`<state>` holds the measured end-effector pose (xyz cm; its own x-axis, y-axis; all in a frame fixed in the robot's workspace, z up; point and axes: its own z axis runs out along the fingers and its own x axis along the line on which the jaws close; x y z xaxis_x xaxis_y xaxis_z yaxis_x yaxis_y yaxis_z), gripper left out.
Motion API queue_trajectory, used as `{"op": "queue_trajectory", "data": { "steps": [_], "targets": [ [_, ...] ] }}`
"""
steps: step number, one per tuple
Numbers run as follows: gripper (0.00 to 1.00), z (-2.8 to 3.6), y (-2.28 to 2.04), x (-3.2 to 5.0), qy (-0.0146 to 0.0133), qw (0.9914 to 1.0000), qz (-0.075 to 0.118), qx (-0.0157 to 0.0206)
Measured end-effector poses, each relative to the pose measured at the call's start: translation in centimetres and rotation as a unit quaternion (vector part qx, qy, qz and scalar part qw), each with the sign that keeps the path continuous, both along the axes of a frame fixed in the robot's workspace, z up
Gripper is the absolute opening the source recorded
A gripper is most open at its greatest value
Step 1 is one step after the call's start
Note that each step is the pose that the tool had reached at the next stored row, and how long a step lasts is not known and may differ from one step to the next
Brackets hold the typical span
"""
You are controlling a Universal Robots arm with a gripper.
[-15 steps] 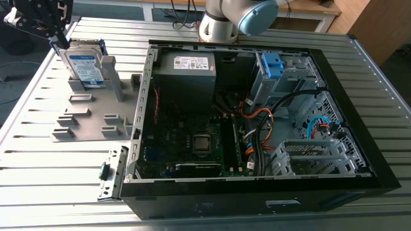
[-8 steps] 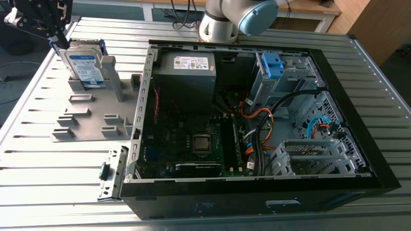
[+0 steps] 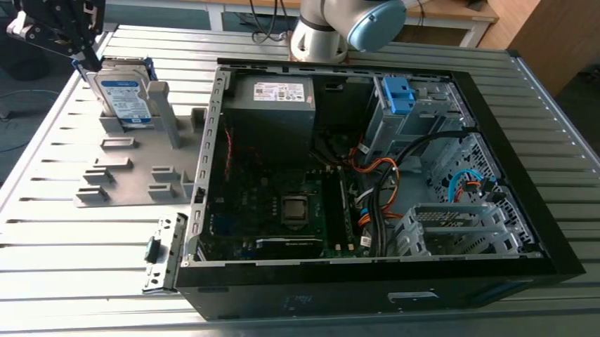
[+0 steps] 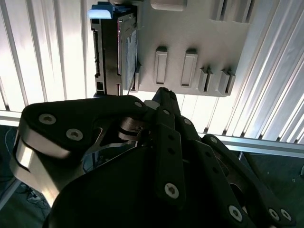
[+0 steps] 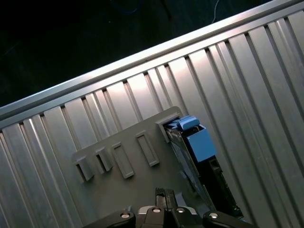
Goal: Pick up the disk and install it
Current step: 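Pick up the disk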
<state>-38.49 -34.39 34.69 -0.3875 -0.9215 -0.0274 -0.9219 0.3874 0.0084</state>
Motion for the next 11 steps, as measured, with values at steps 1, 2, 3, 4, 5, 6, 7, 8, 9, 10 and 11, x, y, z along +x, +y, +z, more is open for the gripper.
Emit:
{"op": "queue_trajectory", "data": {
  "steps": [1, 2, 3, 4, 5, 6, 7, 8, 9, 10, 11],
  "targets": [
    [0.11, 0.0, 0.0, 0.0, 0.0, 1.0, 0.001, 0.0],
    [0.11, 0.0, 0.0, 0.0, 0.0, 1.0, 0.003, 0.0],
    [0.11, 0.0, 0.0, 0.0, 0.0, 0.99999, 0.005, 0.0],
    [0.11, 0.0, 0.0, 0.0, 0.0, 0.99998, 0.006, 0.0],
    [0.11, 0.0, 0.0, 0.0, 0.0, 0.99996, 0.009, 0.0],
    [0.11, 0.0, 0.0, 0.0, 0.0, 0.99994, 0.011, 0.0],
    [0.11, 0.0, 0.0, 0.0, 0.0, 0.9999, 0.014, 0.0],
    [0.11, 0.0, 0.0, 0.0, 0.0, 0.99986, 0.017, 0.0],
    [0.11, 0.0, 0.0, 0.0, 0.0, 0.99982, 0.019, 0.0],
    [0.11, 0.0, 0.0, 0.0, 0.0, 0.99978, 0.021, 0.0],
    [0.11, 0.0, 0.0, 0.0, 0.0, 0.99974, 0.023, 0.0]
  ]
}}
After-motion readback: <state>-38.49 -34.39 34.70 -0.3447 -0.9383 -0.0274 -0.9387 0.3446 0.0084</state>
